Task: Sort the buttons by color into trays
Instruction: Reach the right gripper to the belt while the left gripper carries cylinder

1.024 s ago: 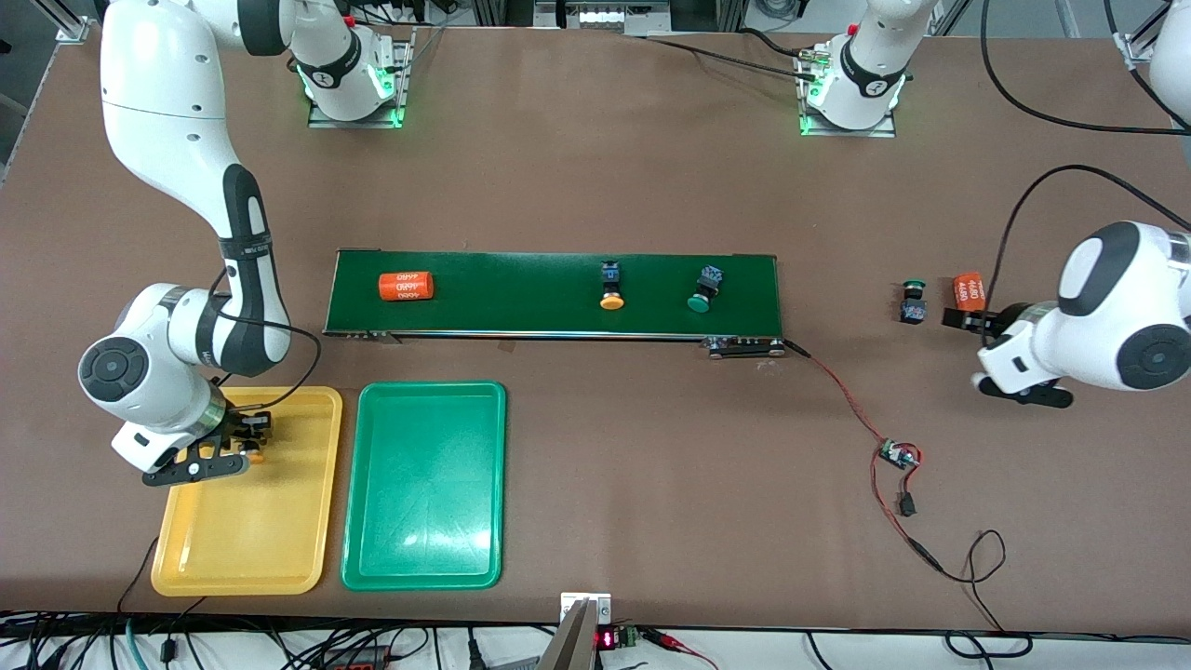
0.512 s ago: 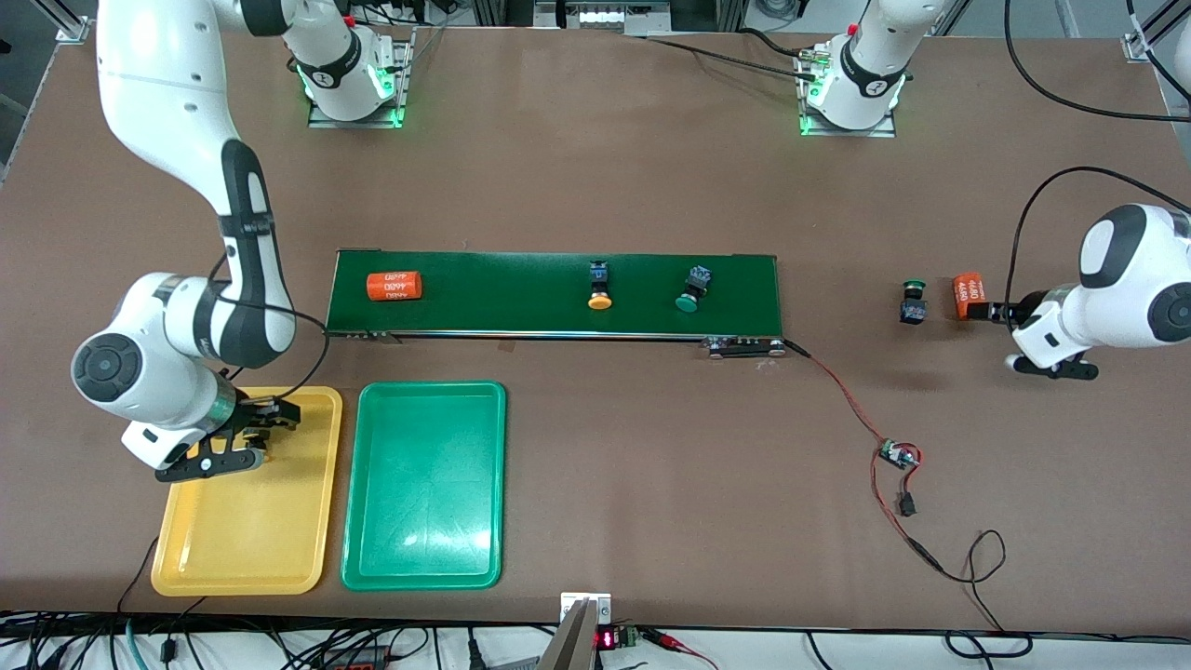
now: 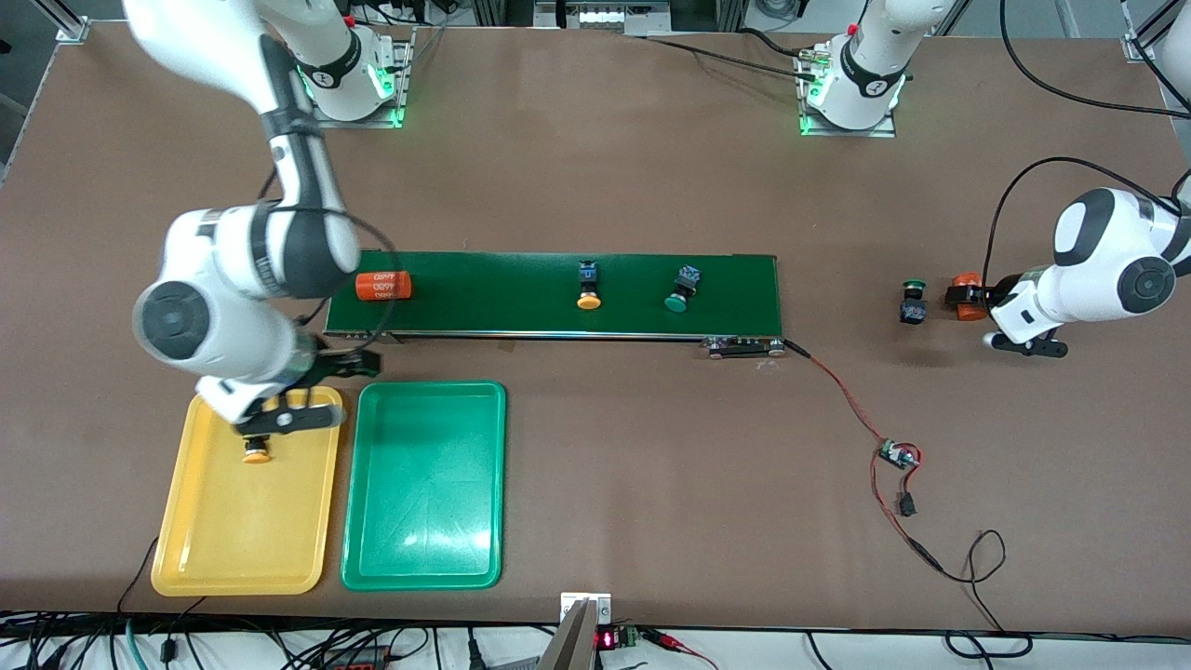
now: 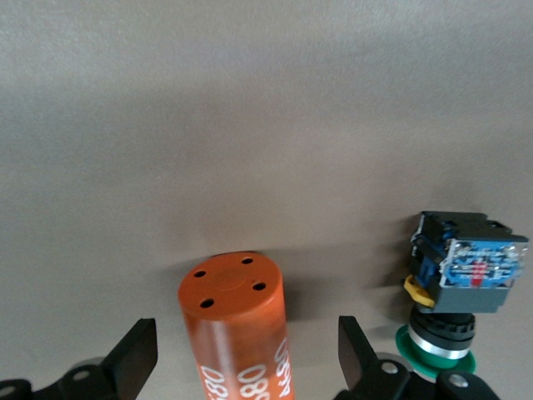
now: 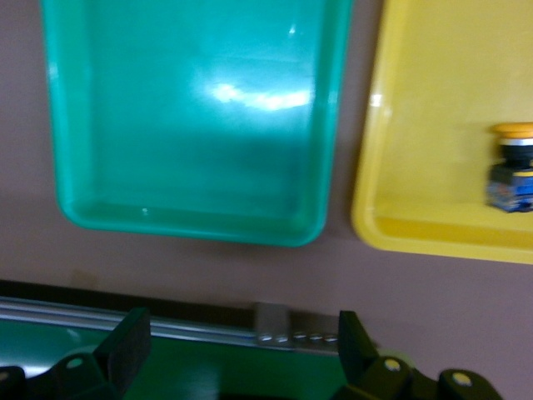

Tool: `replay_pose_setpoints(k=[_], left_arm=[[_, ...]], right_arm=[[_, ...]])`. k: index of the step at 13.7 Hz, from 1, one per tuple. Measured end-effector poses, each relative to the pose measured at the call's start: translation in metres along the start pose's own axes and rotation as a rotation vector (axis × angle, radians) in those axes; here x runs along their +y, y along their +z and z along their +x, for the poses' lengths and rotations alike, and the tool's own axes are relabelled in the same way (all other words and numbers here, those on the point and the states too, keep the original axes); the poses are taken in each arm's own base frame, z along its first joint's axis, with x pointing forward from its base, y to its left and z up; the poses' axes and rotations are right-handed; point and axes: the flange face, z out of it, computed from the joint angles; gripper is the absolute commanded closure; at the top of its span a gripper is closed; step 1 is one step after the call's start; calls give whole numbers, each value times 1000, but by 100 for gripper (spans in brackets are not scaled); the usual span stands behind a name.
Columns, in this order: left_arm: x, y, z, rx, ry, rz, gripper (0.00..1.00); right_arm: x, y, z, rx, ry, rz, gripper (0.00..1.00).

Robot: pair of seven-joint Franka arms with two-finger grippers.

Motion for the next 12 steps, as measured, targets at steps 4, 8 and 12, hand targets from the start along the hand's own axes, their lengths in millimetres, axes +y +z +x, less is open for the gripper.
replay_pose_setpoints(k=[4,8,12], left_arm=[[1,-3,0,-2,51,6,74],[13,-38,9,-24,112,36,76],[64,-109,23,-23,198,90,76]], right_arm=[[-125,4,-37,-12,50,-16,0],[-232,12,-89,-10,107,-37,0],[-248,25,-102,-24,112,-55,0]])
